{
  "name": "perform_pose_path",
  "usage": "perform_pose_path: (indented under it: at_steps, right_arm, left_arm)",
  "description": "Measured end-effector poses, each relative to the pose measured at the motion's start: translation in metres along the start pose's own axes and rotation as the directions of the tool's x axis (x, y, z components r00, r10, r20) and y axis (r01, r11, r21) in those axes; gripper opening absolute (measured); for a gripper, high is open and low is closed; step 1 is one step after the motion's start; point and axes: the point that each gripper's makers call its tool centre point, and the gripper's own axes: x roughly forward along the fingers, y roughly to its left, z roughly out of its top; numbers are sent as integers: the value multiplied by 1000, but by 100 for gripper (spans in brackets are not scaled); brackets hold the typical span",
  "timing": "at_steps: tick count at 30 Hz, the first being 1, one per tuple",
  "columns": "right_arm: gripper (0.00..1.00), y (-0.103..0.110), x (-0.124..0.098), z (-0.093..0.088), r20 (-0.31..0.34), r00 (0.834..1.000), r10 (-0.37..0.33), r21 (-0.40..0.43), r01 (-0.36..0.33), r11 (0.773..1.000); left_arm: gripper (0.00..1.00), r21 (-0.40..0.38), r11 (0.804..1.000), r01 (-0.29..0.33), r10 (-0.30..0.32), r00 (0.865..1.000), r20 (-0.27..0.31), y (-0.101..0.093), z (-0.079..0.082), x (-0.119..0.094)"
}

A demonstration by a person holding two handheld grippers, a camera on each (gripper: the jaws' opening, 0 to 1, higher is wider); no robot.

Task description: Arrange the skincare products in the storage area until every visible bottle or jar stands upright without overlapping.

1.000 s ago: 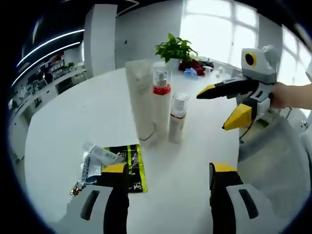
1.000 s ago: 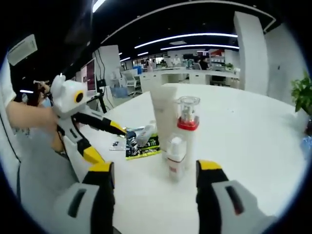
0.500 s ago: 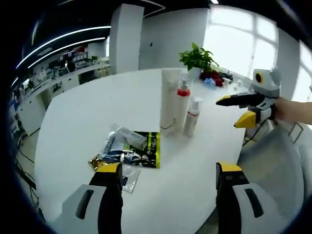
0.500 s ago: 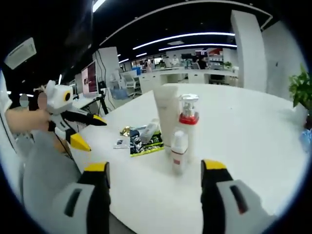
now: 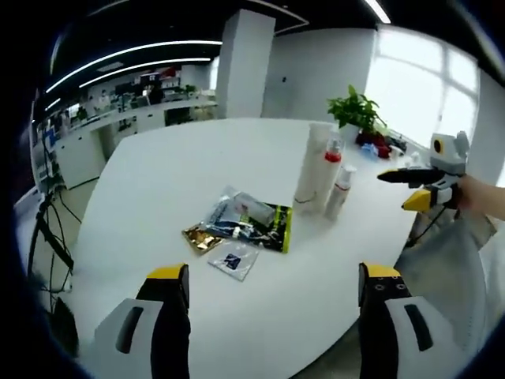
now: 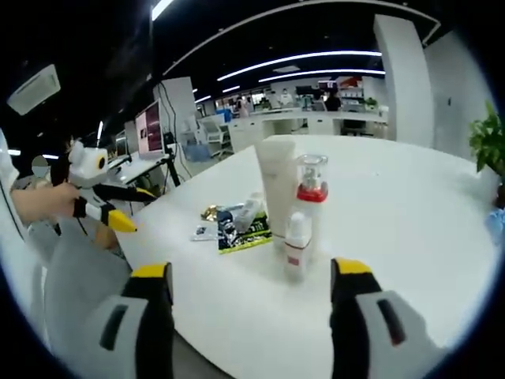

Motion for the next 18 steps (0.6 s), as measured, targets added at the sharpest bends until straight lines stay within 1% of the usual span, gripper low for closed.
perform_pose_path:
  at_steps: [6, 12, 18]
  right_arm:
    - [84, 0, -7, -2, -1, 1000, -4, 5, 4, 1000]
    - [85, -2, -11, -6, -8, 1000, -11, 12, 11, 1000]
    - [84, -4, -13, -7, -9, 1000, -18, 19, 18, 1000]
  left_arm:
    - [89, -30, 999, -30, 30, 1000, 8, 7, -5, -11]
    - [91, -48, 998, -52, 52, 999, 3, 12, -10, -16]
    - [92, -55, 997, -55, 55, 998, -8, 13, -14, -18]
